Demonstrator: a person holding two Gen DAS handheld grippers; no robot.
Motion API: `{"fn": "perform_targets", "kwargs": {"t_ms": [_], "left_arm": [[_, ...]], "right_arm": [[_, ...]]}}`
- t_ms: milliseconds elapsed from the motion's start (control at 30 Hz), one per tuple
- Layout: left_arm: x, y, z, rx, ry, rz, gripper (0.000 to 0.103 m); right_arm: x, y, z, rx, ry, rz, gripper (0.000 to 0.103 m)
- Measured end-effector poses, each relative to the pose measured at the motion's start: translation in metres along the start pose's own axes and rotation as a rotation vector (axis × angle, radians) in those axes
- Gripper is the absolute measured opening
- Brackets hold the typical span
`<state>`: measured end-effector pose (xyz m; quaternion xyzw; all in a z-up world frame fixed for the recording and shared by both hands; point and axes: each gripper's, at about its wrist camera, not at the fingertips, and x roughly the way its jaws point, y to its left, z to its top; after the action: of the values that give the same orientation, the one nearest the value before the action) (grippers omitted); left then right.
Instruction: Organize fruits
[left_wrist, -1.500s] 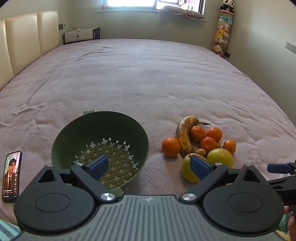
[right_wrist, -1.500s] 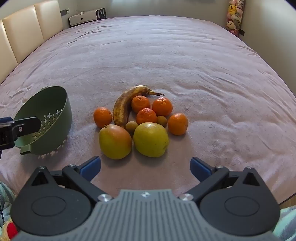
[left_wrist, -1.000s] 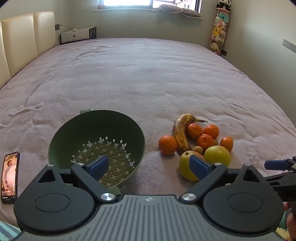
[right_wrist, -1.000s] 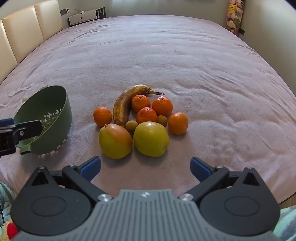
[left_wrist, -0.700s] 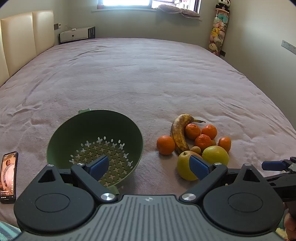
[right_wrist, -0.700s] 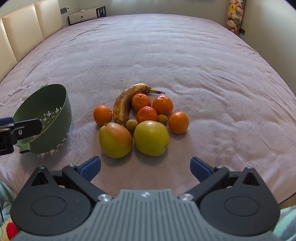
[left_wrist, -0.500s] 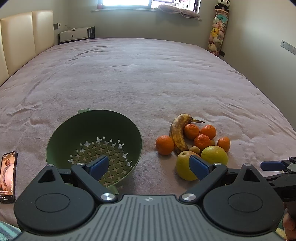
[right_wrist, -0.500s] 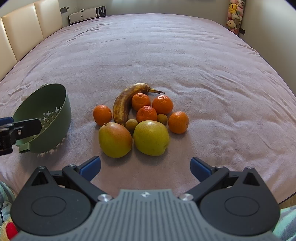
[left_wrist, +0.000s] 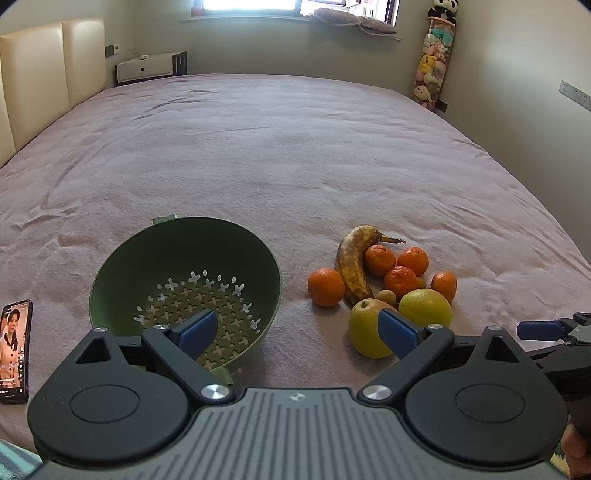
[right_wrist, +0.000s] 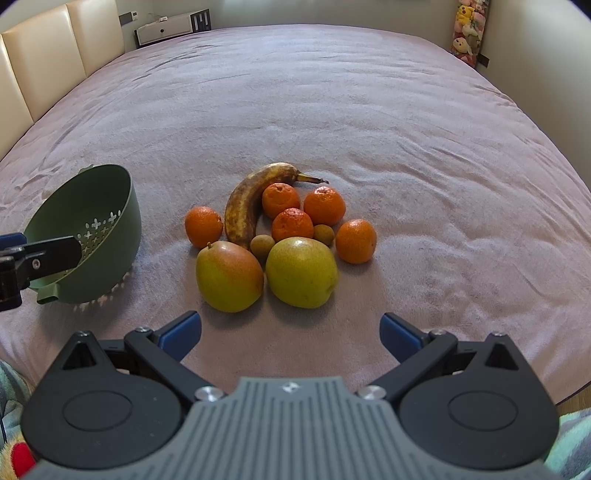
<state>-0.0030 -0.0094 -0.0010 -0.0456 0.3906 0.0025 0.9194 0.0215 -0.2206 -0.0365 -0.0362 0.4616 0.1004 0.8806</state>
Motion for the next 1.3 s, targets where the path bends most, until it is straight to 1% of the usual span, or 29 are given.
{"fn": "perform_targets", "kwargs": {"t_ms": [267, 1300], "left_arm": [[0.0000, 0.0003, 0.0003, 0.000, 0.000, 0.000, 0.103], [-0.0012, -0.0052, -0.0010, 0.004, 0.014, -0.009, 0.103]], "right_arm": [[0.0005, -0.0015, -0.0035, 0.001, 0.001, 0.002, 0.099], [0.0013, -0.0016, -0.0005, 0.006, 0.014, -0.004, 0.099]]}}
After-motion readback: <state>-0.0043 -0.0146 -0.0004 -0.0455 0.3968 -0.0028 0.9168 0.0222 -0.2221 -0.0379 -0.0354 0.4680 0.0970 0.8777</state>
